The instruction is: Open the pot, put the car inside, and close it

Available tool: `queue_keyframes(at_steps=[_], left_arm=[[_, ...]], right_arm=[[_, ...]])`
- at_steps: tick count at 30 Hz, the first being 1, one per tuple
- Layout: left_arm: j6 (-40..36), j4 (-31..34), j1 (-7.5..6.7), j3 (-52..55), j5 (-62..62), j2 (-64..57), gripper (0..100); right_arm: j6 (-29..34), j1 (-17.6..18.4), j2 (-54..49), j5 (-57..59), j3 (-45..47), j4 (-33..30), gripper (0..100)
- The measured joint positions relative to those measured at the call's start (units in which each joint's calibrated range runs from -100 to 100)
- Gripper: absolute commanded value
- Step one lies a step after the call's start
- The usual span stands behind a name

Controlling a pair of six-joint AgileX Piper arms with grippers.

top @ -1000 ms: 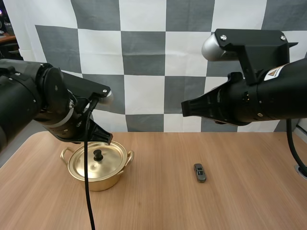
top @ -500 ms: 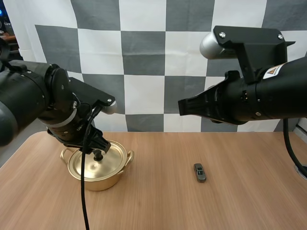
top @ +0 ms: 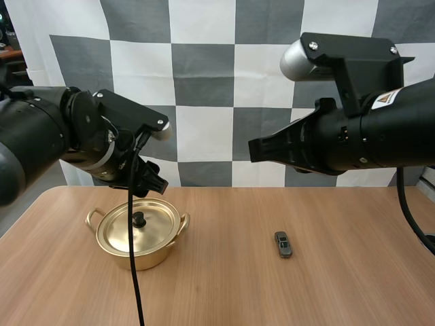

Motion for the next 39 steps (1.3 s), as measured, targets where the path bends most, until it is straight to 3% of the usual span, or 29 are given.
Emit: queue_keyframes(at_steps=[7,17,39], left_arm=[[-1.3,-0.5,0.0,0.6,-1.4,0.9,100],[-2.0,-0.5,0.0,0.8,4.6,11.2,100],[-2.0,-0.4,0.22,0.8,2.1,22.3,100]], right_arm=[[0.0,0.0,0.0,0.0,0.0,0.0,0],[0.0,0.0,0.0,0.0,0.0,-0.1,0],[0.0,0.0,-0.7,0.0,0.0,-0.5,0]])
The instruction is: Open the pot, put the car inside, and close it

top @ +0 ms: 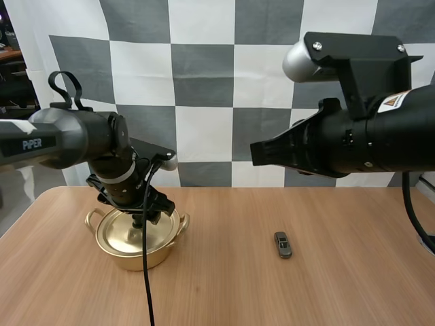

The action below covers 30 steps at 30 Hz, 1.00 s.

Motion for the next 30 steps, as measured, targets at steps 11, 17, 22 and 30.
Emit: queue_keyframes(at_steps=[11,17,22,30], left_arm=[[2.0,-1.7,2.82,0.0,-4.0,0.0,100],[4.7,-4.8,2.82,0.0,-3.2,2.8,100],[4.7,-4.8,2.82,0.0,-2.9,5.7,100],[4.6,-4.8,2.82,0.0,-6.3,5.8,100]], right_arm=[[0.0,0.0,-3.6,0.1,0.0,0.0,0],[0.0,0.0,-3.6,0.1,0.0,0.0,0],[0.0,0.0,-3.6,0.1,0.0,-0.1,0],[0.0,0.0,-3.6,0.1,0.0,-0.3,0]])
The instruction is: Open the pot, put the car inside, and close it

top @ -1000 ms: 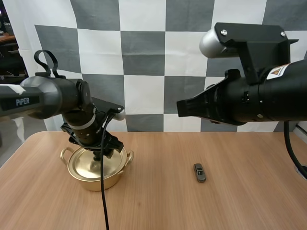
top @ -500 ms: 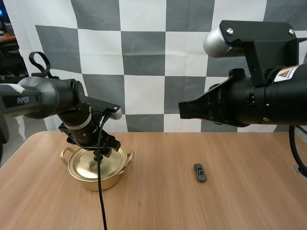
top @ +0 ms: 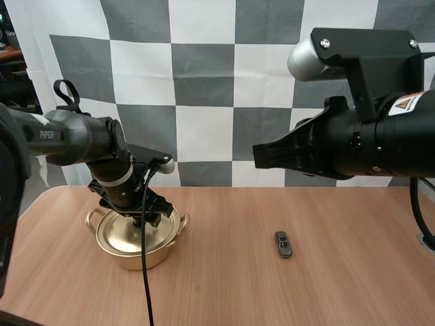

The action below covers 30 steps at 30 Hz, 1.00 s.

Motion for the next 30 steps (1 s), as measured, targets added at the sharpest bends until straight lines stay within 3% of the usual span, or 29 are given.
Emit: queue_keyframes(at_steps=[2,3,6,30], left_arm=[[0.0,0.0,0.0,0.0,-0.5,0.0,100],[0.0,0.0,0.0,0.0,-0.5,0.0,82],[-0.9,0.0,0.0,0.0,-0.9,0.0,0],[-4.5,0.9,0.0,-4.1,0.1,-0.2,0]], right_arm=[[0.0,0.0,0.0,0.0,0.0,0.0,0],[0.0,0.0,0.0,0.0,0.0,0.0,0],[0.0,0.0,0.0,0.0,0.0,0.0,0],[0.0,0.0,0.0,0.0,0.0,0.0,0]])
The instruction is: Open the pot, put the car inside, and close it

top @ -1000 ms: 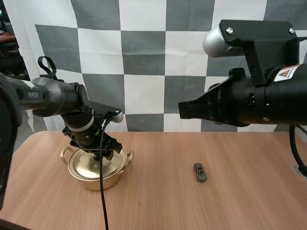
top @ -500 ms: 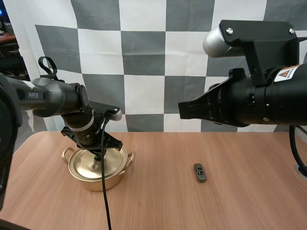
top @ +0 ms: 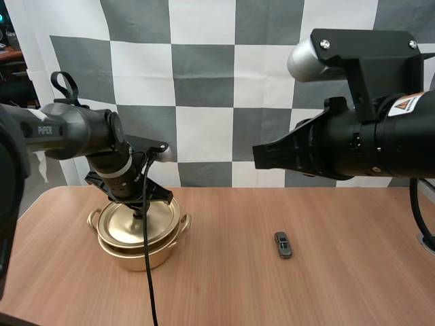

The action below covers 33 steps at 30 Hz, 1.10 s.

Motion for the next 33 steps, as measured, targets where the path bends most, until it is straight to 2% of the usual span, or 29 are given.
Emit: queue_keyframes(at_steps=[10,19,23,30,31,33], left_arm=[[-0.8,0.0,0.0,-11.3,13.1,-4.7,0],[-2.3,-0.1,0.0,-25.1,29.2,-18.1,0],[-2.3,-0.1,0.0,-26.1,33.8,-25.4,0],[-2.3,-0.1,0.0,-26.1,33.8,-28.7,0],[-2.3,-0.1,0.0,-26.1,33.8,-30.9,0],[-2.3,-0.1,0.0,-26.1,33.8,-38.9,0]], right_arm=[[0.0,0.0,0.0,0.0,0.1,-1.9,0],[0.0,0.0,0.0,0.0,0.1,-4.8,0],[0.0,0.0,0.6,0.0,0.1,-9.1,0],[0.0,0.0,2.0,0.0,0.1,-11.2,0],[0.0,0.0,2.9,0.0,0.1,-12.1,0],[0.1,0.0,12.6,-0.1,0.1,-11.9,0]])
